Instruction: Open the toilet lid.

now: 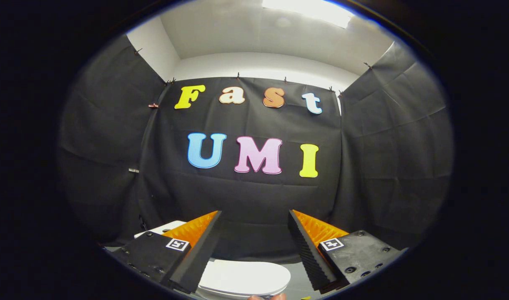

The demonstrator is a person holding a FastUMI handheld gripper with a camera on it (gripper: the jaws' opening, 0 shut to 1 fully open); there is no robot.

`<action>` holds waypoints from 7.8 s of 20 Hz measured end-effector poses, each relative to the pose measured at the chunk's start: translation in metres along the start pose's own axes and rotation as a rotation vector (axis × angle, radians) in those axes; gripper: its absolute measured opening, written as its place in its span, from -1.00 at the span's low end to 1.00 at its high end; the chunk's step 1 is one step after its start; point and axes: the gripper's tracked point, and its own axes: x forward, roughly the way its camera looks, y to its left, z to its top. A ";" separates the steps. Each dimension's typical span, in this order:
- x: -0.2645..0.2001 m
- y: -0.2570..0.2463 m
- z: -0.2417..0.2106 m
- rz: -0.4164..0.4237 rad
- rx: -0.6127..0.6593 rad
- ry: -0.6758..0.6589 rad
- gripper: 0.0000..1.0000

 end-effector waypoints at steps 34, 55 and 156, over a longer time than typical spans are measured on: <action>-0.026 -0.037 -0.471 0.050 0.885 0.743 0.97; 0.001 -0.070 -0.602 -0.051 1.238 0.981 -0.10; 0.045 0.250 -0.201 0.128 0.006 0.450 0.98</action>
